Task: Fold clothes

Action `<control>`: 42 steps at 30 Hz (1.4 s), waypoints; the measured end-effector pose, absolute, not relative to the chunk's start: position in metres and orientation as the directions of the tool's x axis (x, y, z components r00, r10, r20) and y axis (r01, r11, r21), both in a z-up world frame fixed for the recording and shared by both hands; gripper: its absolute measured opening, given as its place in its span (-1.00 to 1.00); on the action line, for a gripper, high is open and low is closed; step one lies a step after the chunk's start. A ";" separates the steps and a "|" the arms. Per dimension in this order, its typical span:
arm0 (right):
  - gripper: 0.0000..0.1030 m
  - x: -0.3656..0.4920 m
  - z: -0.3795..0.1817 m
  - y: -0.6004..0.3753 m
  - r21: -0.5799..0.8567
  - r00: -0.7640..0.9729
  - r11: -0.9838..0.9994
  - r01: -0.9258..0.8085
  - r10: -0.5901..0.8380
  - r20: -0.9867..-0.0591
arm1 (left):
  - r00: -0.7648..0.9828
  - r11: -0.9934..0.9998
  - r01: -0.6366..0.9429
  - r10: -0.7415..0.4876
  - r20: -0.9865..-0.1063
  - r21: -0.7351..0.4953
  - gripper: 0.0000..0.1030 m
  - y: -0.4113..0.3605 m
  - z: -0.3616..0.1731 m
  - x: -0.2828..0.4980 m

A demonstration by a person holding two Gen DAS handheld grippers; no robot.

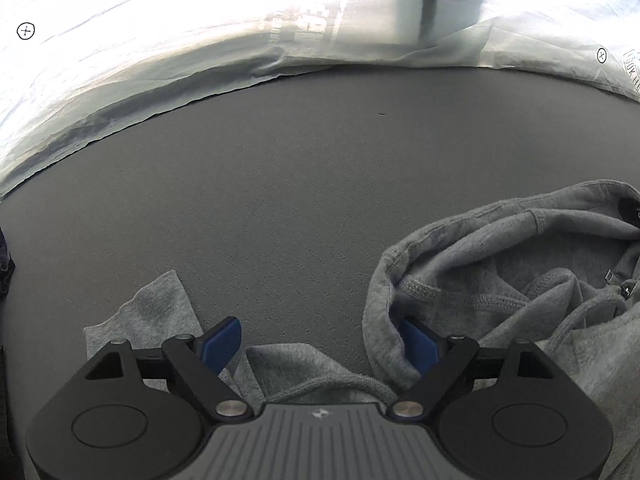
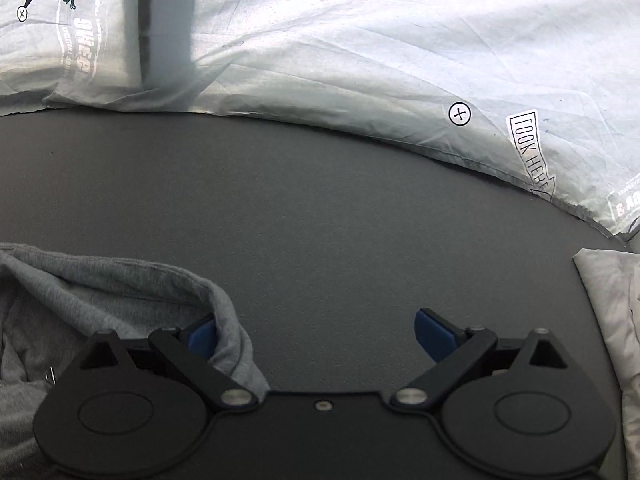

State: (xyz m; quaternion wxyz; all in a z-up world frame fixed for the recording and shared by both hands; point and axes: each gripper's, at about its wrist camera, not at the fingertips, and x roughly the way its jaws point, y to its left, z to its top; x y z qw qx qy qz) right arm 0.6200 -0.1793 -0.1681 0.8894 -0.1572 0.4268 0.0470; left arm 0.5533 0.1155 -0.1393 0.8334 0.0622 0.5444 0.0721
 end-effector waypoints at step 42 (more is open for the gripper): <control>0.90 0.508 -0.124 -0.215 -0.165 0.741 0.972 -0.168 0.014 -0.671 | 0.442 0.976 -0.216 0.104 -0.891 0.007 0.74 0.060 -0.111 0.430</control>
